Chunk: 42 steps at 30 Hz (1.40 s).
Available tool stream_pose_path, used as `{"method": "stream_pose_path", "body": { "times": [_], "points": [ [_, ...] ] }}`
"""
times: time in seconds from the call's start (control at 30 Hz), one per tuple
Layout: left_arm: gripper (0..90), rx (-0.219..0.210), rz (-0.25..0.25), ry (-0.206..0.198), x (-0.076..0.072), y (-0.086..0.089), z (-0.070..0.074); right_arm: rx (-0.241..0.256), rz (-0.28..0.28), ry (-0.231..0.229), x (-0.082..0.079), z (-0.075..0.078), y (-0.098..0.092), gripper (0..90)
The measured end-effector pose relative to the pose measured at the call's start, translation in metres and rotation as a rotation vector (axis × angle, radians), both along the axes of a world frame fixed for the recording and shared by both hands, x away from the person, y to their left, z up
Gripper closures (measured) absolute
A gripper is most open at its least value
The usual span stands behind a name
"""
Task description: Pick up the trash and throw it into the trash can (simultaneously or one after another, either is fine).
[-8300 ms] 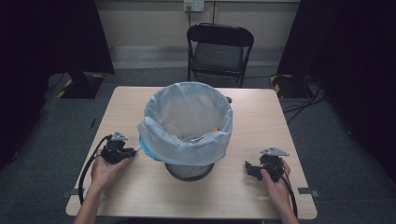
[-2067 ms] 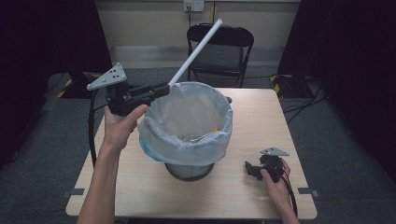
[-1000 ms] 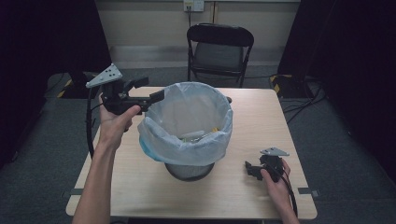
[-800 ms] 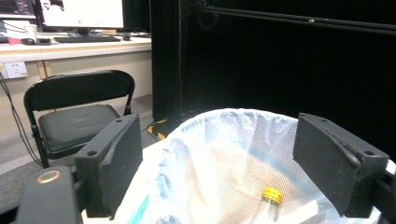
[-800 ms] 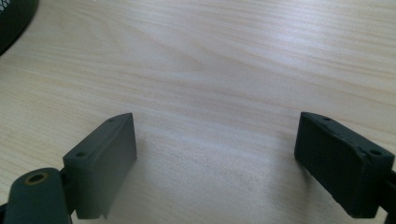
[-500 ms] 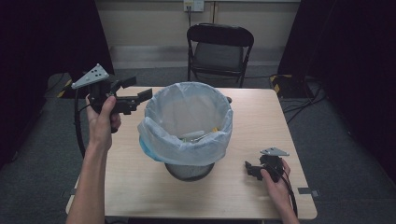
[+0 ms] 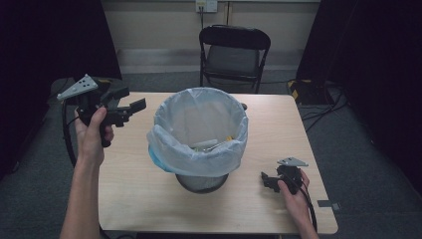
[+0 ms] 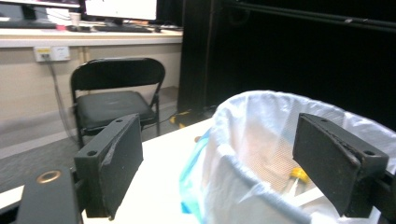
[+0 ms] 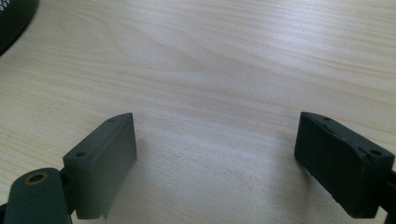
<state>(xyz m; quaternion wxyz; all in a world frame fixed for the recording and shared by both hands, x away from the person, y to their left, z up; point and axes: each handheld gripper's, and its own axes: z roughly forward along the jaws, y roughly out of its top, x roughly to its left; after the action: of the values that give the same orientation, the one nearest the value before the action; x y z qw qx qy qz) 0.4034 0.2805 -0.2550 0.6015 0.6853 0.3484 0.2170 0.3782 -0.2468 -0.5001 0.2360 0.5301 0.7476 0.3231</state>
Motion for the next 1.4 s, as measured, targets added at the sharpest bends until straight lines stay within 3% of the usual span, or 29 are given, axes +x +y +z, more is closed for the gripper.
{"method": "stream_pose_path", "body": {
  "times": [0.07,0.2,0.33,0.63,0.77,1.03,1.17,1.33,1.4],
  "points": [
    [15.7,0.019,0.021,0.009,0.000,0.003,-0.002,0.000,0.000,0.000,0.000,0.000,0.000,11.9],
    [15.7,0.008,0.023,0.035,0.000,0.009,-0.009,-0.001,0.001,-0.001,0.000,0.000,0.000,11.9],
    [15.7,0.053,0.051,0.053,-0.002,0.013,-0.017,0.000,0.001,0.000,0.000,0.000,0.000,11.9],
    [15.7,0.041,0.068,0.088,-0.004,0.026,-0.039,-0.001,0.001,-0.001,0.000,0.000,0.000,11.9],
    [15.7,0.074,0.109,0.102,-0.008,0.030,-0.051,-0.001,0.001,0.000,0.000,0.000,0.000,11.9],
    [15.8,0.102,0.123,0.131,-0.014,0.034,-0.071,-0.001,0.001,-0.001,0.000,0.000,0.000,11.9],
    [15.7,0.105,0.189,0.133,-0.019,0.039,-0.082,0.000,0.001,-0.001,0.000,0.000,0.000,11.9],
    [15.7,0.148,0.216,0.161,-0.023,0.041,-0.094,-0.001,0.001,-0.001,0.000,0.000,0.000,11.9],
    [15.7,0.172,0.221,0.185,-0.026,0.041,-0.107,-0.001,0.001,0.000,0.000,0.000,0.000,11.9]
  ]
}}
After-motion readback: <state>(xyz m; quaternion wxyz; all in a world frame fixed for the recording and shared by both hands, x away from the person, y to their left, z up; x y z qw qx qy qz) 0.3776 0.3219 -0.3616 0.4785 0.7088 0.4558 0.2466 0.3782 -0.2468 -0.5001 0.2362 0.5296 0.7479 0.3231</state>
